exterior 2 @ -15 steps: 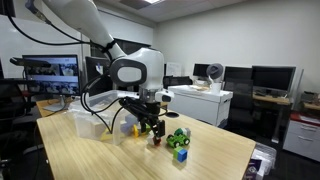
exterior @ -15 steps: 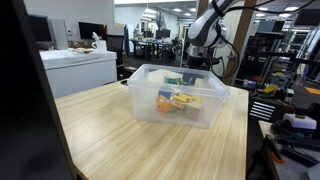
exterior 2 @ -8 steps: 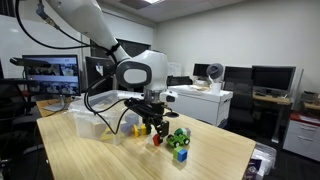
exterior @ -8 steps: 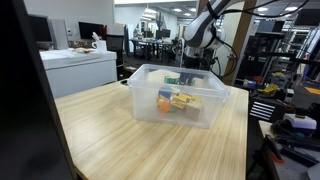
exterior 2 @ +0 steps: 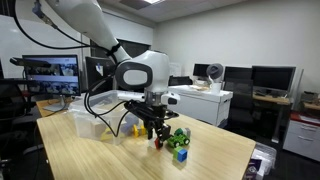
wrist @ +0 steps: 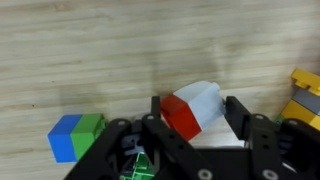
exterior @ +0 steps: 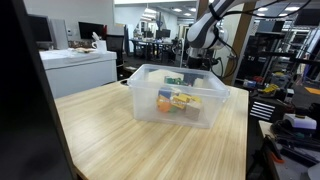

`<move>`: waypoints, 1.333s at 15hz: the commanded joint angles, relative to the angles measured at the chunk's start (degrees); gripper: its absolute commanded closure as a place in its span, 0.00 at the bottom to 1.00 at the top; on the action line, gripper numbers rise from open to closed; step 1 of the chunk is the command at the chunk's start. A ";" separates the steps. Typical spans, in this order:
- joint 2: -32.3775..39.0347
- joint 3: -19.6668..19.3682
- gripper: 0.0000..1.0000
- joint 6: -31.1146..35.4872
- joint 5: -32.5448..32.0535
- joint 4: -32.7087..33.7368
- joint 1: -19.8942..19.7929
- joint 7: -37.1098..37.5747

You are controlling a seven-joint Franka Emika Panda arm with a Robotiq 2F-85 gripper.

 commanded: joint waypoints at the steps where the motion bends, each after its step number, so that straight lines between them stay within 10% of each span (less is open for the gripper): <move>1: -2.89 -1.10 0.60 -0.65 -5.18 -3.81 0.20 0.84; 11: -27.27 -2.46 0.60 -5.03 -15.37 -11.04 3.86 -2.46; 20: -46.96 -0.83 0.60 -9.58 -14.93 -25.86 17.93 -8.51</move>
